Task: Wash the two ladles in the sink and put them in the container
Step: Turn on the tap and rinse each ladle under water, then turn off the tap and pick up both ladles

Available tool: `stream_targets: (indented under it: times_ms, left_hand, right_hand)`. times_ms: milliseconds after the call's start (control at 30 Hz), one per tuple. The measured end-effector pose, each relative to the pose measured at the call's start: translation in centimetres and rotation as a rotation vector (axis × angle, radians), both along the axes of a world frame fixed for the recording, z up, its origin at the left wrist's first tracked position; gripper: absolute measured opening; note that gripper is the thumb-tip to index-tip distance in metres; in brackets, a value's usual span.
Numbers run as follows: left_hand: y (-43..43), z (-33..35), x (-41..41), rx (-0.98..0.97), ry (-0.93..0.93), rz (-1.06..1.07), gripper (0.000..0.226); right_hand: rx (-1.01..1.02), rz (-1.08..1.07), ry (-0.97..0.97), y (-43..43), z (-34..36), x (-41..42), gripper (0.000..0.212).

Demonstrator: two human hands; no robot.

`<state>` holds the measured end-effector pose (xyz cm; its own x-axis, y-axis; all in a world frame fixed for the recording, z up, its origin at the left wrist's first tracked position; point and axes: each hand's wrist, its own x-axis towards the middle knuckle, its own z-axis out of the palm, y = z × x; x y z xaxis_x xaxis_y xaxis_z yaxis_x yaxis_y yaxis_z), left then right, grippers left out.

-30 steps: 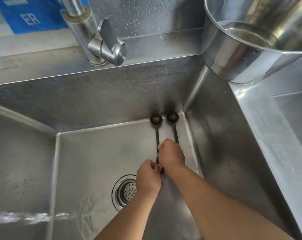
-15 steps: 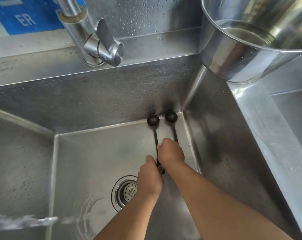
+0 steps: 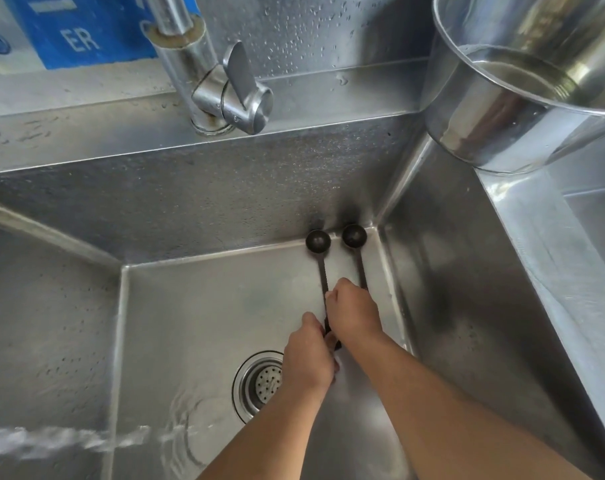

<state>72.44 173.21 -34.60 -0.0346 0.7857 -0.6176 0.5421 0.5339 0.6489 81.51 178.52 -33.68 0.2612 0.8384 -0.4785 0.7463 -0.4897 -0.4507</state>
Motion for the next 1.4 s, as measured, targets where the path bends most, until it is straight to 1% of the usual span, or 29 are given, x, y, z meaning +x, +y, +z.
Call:
stream_targets:
  times_ms: [100,167,233,300,367,433,467,533,633,700,767,867,967,1067,1167,1267,1333,1400]
  left_hand:
    - [-0.2,-0.1,-0.1,-0.005,0.009,-0.054,0.007]
    - [-0.5,0.1,-0.2,-0.027,-0.047,-0.005,0.007]
    - [-1.3,0.3,-0.5,-0.062,-0.083,0.027,0.012]
    - [-2.3,0.7,-1.5,-0.111,-0.041,-0.025,0.013]
    - [-3.3,1.2,-2.9,-0.166,0.029,-0.093,0.009]
    - [-3.5,2.3,-4.5,-0.172,0.053,-0.124,0.006]
    - [-3.3,3.1,-5.2,-0.158,0.087,-0.166,0.005]
    - [-2.6,4.9,-6.8,-0.126,0.164,-0.232,0.009]
    - [-1.1,8.6,-8.8,-0.084,0.136,-0.233,0.014]
    - [0.3,11.4,-9.9,-0.043,0.179,-0.271,0.018]
    - [1.4,14.3,-10.6,-0.004,0.258,-0.306,0.025]
    - [2.7,18.6,-11.0,0.036,0.317,-0.306,0.030]
    - [4.0,22.2,-11.1,0.137,0.424,-0.314,0.031]
    - [5.4,24.3,-11.3,0.335,0.501,-0.271,0.031]
    - [6.9,25.3,-11.8,0.546,0.598,-0.236,0.038]
    - [8.5,25.4,-12.2,0.773,0.679,-0.259,0.051]
    - [9.4,25.1,-12.5,0.818,0.737,-0.239,0.063]
    - [10.1,24.6,-12.7,0.759,0.771,-0.260,0.077]
  right_hand:
    - [0.044,-0.087,0.067,-0.6,0.5,-0.1,0.018]
    - [0.059,-0.137,0.105,-1.2,0.9,-0.1,0.013]
    - [0.060,-0.137,0.113,-2.0,1.6,-0.2,0.010]
    - [0.067,-0.112,0.106,-2.9,2.6,-0.2,0.015]
    - [0.094,-0.070,0.086,-3.4,3.8,-0.2,0.021]
    - [0.104,-0.048,0.082,-3.5,5.1,-0.3,0.029]
    - [0.100,-0.040,0.087,-3.5,5.9,-0.4,0.033]
    - [0.090,-0.015,0.096,-3.2,7.6,-0.8,0.036]
    - [0.119,0.049,0.116,-2.5,10.7,-1.7,0.040]
    - [0.187,0.089,0.115,-1.7,12.7,-2.4,0.045]
    - [0.219,0.110,0.127,-1.1,14.7,-3.2,0.043]
    - [0.222,0.169,0.110,-0.5,18.0,-4.0,0.036]
    - [0.300,0.175,0.082,0.4,21.4,-4.6,0.041]
    - [0.441,0.155,0.090,1.8,24.1,-5.0,0.055]
    - [0.584,0.140,0.119,3.4,25.9,-5.4,0.064]
    - [0.658,0.141,0.160,4.7,26.5,-5.9,0.073]
    - [0.672,0.143,0.173,5.6,26.5,-6.2,0.079]
    - [0.670,0.134,0.196,6.6,26.3,-6.3,0.080]
